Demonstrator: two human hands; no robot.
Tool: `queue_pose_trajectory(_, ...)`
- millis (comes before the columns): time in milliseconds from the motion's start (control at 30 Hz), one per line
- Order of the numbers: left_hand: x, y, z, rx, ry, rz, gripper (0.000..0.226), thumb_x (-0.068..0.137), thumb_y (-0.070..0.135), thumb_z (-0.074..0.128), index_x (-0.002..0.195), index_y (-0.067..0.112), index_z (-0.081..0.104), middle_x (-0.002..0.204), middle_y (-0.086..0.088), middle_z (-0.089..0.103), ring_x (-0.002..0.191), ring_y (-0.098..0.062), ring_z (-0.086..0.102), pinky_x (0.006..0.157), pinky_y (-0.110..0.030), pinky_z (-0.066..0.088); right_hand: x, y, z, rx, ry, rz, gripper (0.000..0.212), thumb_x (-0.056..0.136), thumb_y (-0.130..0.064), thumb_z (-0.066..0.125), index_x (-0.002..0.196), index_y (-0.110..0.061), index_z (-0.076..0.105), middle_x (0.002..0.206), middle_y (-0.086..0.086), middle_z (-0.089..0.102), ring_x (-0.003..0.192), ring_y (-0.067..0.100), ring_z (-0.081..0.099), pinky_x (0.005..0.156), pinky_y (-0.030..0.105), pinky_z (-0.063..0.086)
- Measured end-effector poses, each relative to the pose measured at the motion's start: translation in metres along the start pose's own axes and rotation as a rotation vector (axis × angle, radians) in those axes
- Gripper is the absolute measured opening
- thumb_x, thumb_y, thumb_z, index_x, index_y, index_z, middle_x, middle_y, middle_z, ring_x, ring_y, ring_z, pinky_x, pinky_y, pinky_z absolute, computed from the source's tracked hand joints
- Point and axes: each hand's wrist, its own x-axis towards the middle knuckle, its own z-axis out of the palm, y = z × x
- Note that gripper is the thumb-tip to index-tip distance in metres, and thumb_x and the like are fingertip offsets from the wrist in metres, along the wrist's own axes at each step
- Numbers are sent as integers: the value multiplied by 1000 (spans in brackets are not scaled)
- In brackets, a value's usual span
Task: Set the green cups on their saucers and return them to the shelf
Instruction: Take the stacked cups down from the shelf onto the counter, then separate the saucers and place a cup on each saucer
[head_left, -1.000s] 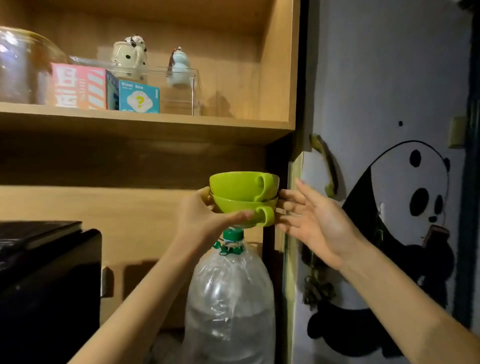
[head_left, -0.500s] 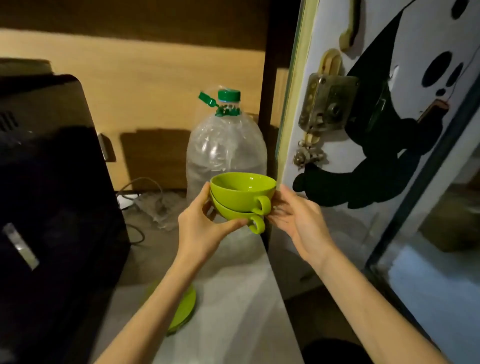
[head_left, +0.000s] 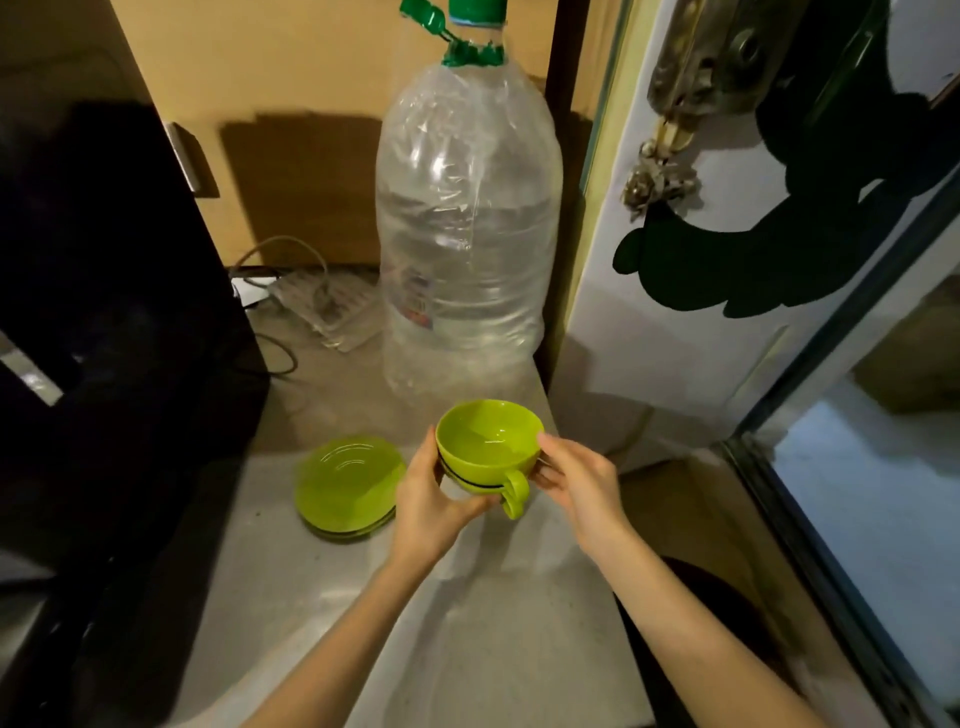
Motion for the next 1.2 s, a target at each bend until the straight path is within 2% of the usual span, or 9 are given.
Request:
queue_pose_trajectory(167, 3, -18, 5, 48, -3, -34, 85, 40, 34, 84, 111, 50, 40, 109, 14, 63, 102, -1, 61, 88, -19, 48, 8, 14, -5, 0, -8, 48, 15, 85, -5, 59, 71, -9, 63, 70, 11, 61, 70, 20, 57, 68, 28, 49)
queue_pose_trajectory(367, 7, -34, 10, 98, -52, -73, 100, 42, 33, 86, 129, 18, 40, 113, 9, 62, 105, -5, 60, 86, -15, 47, 18, 25, -12, -56, -20, 55, 10, 85, -9, 60, 78, -11, 66, 79, 11, 64, 80, 21, 60, 75, 30, 50)
queue_pose_trajectory(467, 9, -34, 11, 111, -49, -81, 97, 43, 31, 85, 129, 16, 43, 108, 13, 60, 99, 9, 52, 75, 2, 38, 25, 30, -16, -82, -29, 49, 9, 85, -12, 61, 78, -13, 68, 81, 11, 67, 82, 20, 63, 75, 29, 53)
queue_pose_trajectory(633, 6, -38, 14, 87, -53, -100, 99, 43, 27, 86, 130, 16, 42, 109, 7, 62, 100, 3, 57, 79, 1, 39, 30, 38, -23, -111, -47, 48, 9, 83, -15, 64, 78, -13, 71, 84, 11, 68, 85, 21, 64, 75, 29, 53)
queue_pose_trajectory(767, 4, -36, 14, 68, -51, -92, 95, 45, 15, 88, 128, 15, 42, 107, 9, 59, 94, 17, 54, 78, 3, 37, 32, 40, -24, -100, -71, 42, 10, 83, -14, 63, 77, -13, 71, 78, 7, 70, 77, 15, 66, 73, 25, 55)
queue_pose_trajectory(900, 4, -34, 15, 84, -55, -104, 95, 47, 13, 88, 129, 11, 41, 112, 5, 58, 99, 3, 55, 79, 4, 36, 35, 42, -25, -102, -60, 55, 7, 83, -13, 63, 80, -13, 69, 82, 9, 71, 83, 20, 66, 83, 34, 52)
queue_pose_trajectory(1000, 6, -36, 11, 114, -93, -148, 97, 47, 15, 88, 130, 12, 39, 117, 4, 55, 110, -11, 54, 84, 1, 37, 41, 37, -22, -186, -23, 48, 5, 83, -12, 62, 81, -13, 67, 86, 11, 67, 94, 26, 61, 85, 35, 48)
queue_pose_trajectory(1100, 11, -31, -2, 197, -183, -236, 109, 48, 22, 87, 139, 8, 28, 135, -6, 48, 123, -21, 50, 100, -23, 41, 49, 22, -11, -421, 47, -49, 14, 82, -13, 63, 95, -8, 65, 94, 9, 65, 96, 21, 58, 75, 26, 46)
queue_pose_trajectory(1200, 19, -18, -24, 270, -254, -319, 87, 63, 13, 79, 137, 9, 35, 138, -10, 47, 116, -21, 55, 92, -30, 47, 55, 4, 10, -745, 20, -274, 28, 79, -18, 65, 107, -11, 65, 107, 7, 63, 102, 19, 57, 90, 32, 45)
